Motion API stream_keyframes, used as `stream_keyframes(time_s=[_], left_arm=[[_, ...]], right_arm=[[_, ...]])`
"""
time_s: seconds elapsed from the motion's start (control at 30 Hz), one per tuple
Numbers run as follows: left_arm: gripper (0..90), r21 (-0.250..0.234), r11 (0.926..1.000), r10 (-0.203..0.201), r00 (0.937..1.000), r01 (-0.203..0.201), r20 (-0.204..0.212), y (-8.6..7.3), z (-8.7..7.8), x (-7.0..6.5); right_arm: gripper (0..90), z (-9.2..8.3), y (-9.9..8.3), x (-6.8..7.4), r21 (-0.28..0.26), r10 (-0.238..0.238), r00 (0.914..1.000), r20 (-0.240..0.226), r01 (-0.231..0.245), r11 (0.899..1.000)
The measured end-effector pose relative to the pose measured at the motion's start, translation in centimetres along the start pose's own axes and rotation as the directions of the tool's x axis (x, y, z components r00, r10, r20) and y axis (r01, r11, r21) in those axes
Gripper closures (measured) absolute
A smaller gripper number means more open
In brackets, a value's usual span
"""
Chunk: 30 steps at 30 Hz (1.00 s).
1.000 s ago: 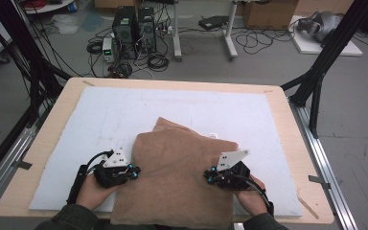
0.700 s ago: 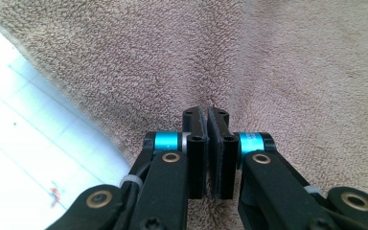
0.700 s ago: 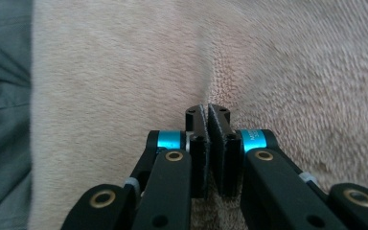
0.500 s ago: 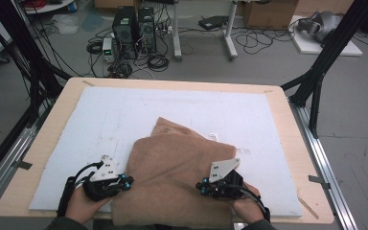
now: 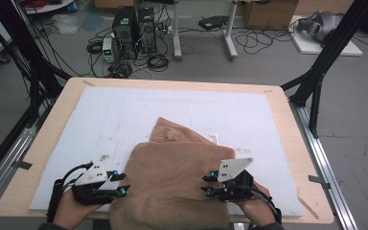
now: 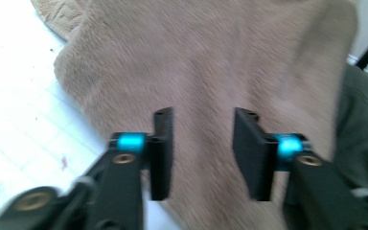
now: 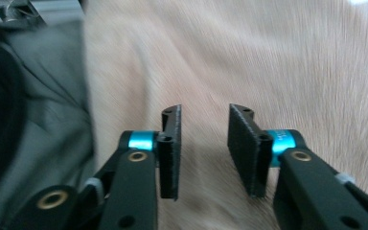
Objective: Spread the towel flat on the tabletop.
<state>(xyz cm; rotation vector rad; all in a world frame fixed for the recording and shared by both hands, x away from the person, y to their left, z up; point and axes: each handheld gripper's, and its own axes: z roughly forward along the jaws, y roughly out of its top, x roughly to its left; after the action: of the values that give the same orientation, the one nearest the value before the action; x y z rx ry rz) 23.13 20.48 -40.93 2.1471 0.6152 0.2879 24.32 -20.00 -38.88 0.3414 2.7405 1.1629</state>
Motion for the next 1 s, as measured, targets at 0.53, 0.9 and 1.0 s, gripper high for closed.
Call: stream_keyframes(time_s=[0.53,0.9,1.0], left_arm=[[85.7,0.085,0.9963,0.01,0.9999,-0.01,-0.002,-0.5,4.0,0.9],[83.2,0.039,0.9991,0.017,0.9997,-0.017,0.018,-2.4,0.3,-1.8],[71.9,0.0,1.0,0.006,0.9998,-0.006,0.017,-1.2,0.3,-1.0]], right_arm=[[83.8,2.9,-2.6,0.1,0.024,0.044,0.992,-0.118,-0.042,0.999],[77.5,1.7,-1.9,2.9,-0.023,-0.017,0.9874,-0.157,0.013,1.0],[67.9,0.8,-1.3,2.1,-0.048,-0.015,0.9972,-0.073,0.011,0.999]])
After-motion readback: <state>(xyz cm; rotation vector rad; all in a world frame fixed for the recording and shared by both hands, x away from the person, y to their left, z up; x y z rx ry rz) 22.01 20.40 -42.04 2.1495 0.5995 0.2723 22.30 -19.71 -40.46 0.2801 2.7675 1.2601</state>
